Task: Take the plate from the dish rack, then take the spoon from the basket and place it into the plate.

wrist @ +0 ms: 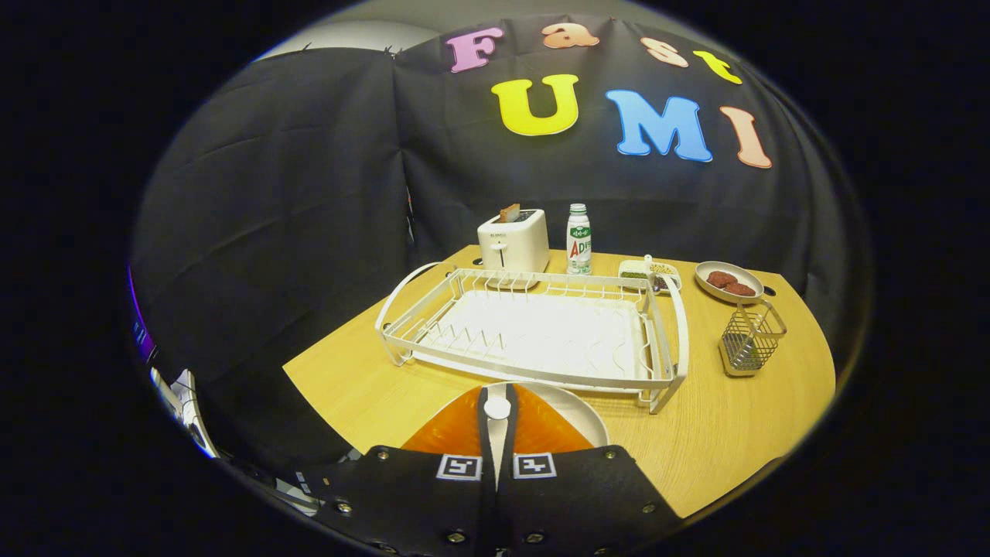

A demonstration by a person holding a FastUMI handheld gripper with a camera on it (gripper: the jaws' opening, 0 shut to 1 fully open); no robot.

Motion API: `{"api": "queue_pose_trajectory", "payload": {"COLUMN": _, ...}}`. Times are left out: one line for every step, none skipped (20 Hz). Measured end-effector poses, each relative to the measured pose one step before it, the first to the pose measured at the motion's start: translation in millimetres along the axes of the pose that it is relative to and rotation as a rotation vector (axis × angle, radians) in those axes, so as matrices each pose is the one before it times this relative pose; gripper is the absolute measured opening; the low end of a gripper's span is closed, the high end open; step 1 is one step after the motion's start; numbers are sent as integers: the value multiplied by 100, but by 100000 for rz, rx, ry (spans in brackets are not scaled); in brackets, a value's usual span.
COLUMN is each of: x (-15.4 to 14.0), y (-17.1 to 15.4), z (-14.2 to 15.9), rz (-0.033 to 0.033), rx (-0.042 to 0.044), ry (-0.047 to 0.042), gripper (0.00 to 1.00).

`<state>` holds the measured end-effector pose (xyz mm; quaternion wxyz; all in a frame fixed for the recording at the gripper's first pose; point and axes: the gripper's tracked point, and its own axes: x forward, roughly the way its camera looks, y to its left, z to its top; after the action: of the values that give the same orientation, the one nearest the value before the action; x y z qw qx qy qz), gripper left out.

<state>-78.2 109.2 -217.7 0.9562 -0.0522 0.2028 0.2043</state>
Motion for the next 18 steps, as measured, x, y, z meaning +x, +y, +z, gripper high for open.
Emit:
{"api": "queue_pose_trajectory", "payload": {"x": 272, "y": -61, "z": -338, "rz": -105, "rx": -533, "ry": 570, "gripper": 1}}
{"api": "queue_pose_trajectory", "payload": {"x": 264, "y": -2, "z": -266, "rz": 312, "rx": -386, "ry": 563, "gripper": 1}}
{"api": "queue_pose_trajectory", "payload": {"x": 381, "y": -139, "z": -20, "rz": -263, "rx": 199, "ry": -453, "gripper": 1}}
{"api": "queue_pose_trajectory", "payload": {"x": 28, "y": -110, "z": 254, "rz": -363, "rx": 385, "ry": -394, "gripper": 4}}
{"api": "queue_pose_trajectory", "payload": {"x": -11, "y": -122, "z": -113, "rz": -546, "rx": 325, "ry": 65, "gripper": 6}}
{"api": "queue_pose_trajectory", "payload": {"x": 0, "y": -35, "z": 170, "rz": -62, "rx": 418, "ry": -462, "gripper": 11}}
{"api": "queue_pose_trajectory", "payload": {"x": 117, "y": -136, "z": 155, "rz": -462, "rx": -319, "ry": -520, "gripper": 12}}
{"api": "queue_pose_trajectory", "payload": {"x": -156, "y": -130, "z": 320, "rz": -352, "rx": -812, "ry": -1105, "gripper": 12}}
{"api": "queue_pose_trajectory", "payload": {"x": -285, "y": -111, "z": 495, "rz": -705, "rx": -1103, "ry": -1443, "gripper": 15}}
{"api": "queue_pose_trajectory", "payload": {"x": 42, "y": -61, "z": 237, "rz": -354, "rx": -709, "ry": -1258, "gripper": 35}}
{"api": "queue_pose_trajectory", "payload": {"x": -221, "y": 85, "z": 392, "rz": 118, "rx": -147, "ry": -1041, "gripper": 43}}
{"api": "queue_pose_trajectory", "payload": {"x": 43, "y": -156, "z": 92, "rz": -687, "rx": -222, "ry": -368, "gripper": 59}}
{"api": "queue_pose_trajectory", "payload": {"x": 58, "y": -31, "z": 209, "rz": -161, "rx": 114, "ry": -519, "gripper": 61}}
{"api": "queue_pose_trajectory", "payload": {"x": 77, "y": -90, "z": 127, "rz": -401, "rx": -93, "ry": -486, "gripper": 61}}
{"api": "queue_pose_trajectory", "payload": {"x": 133, "y": 50, "z": 94, "rz": 118, "rx": -223, "ry": -332, "gripper": 62}}
{"api": "queue_pose_trajectory", "payload": {"x": -63, "y": -31, "z": 95, "rz": -222, "rx": -637, "ry": -234, "gripper": 74}}
{"api": "queue_pose_trajectory", "payload": {"x": -92, "y": -196, "z": 155, "rz": -889, "rx": -884, "ry": -701, "gripper": 79}}
{"api": "queue_pose_trajectory", "payload": {"x": -121, "y": -125, "z": 226, "rz": -669, "rx": -455, "ry": -1099, "gripper": 87}}
